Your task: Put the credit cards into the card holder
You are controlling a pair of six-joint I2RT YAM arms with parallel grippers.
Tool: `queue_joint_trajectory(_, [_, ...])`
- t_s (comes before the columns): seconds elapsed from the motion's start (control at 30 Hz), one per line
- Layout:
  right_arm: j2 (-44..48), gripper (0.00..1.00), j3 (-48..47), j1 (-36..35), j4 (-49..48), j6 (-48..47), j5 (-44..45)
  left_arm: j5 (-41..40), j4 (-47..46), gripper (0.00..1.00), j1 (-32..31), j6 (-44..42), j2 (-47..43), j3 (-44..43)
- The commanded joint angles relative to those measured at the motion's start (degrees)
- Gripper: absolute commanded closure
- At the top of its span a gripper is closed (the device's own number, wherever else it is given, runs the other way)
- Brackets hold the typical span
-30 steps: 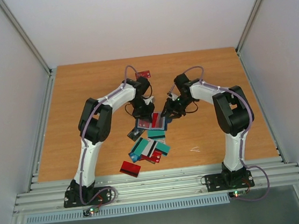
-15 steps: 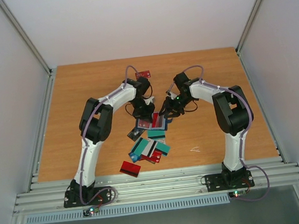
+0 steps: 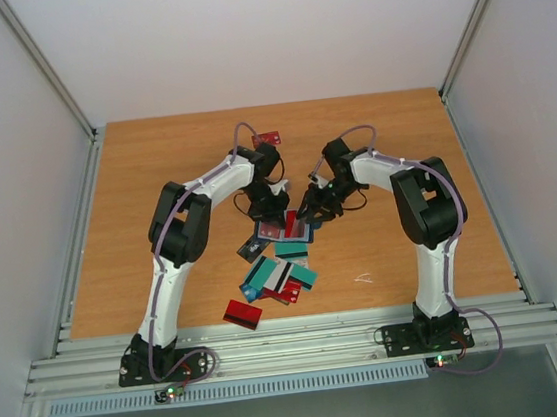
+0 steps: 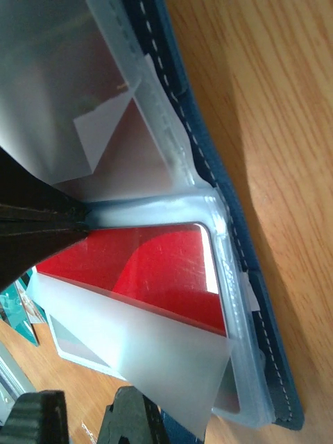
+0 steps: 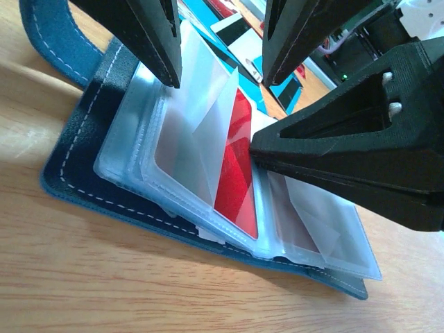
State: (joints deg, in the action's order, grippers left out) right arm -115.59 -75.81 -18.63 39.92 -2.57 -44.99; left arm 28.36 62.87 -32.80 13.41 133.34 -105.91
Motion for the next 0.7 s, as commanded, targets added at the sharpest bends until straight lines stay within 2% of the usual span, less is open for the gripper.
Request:
queue_joint_trajectory(0.0, [-0.77, 0.66, -1.00, 0.30, 0.92, -1.98, 1.05, -1.97, -1.20, 1.00, -0.33, -0.84, 3.86, -0.09])
queue_joint_trajectory(0.27, [0.97, 0.66, 2.13, 0.33, -0.34, -2.12, 1.16, -2.26, -1.12, 1.00, -0.17, -0.84, 3.86, -0.02])
queue_joint_trajectory(0.67, [0.36, 0.66, 0.41, 0.35, -0.54, -1.50, -0.21, -2.26, -0.68, 1.00, -0.16, -0.75, 3.77, -0.62])
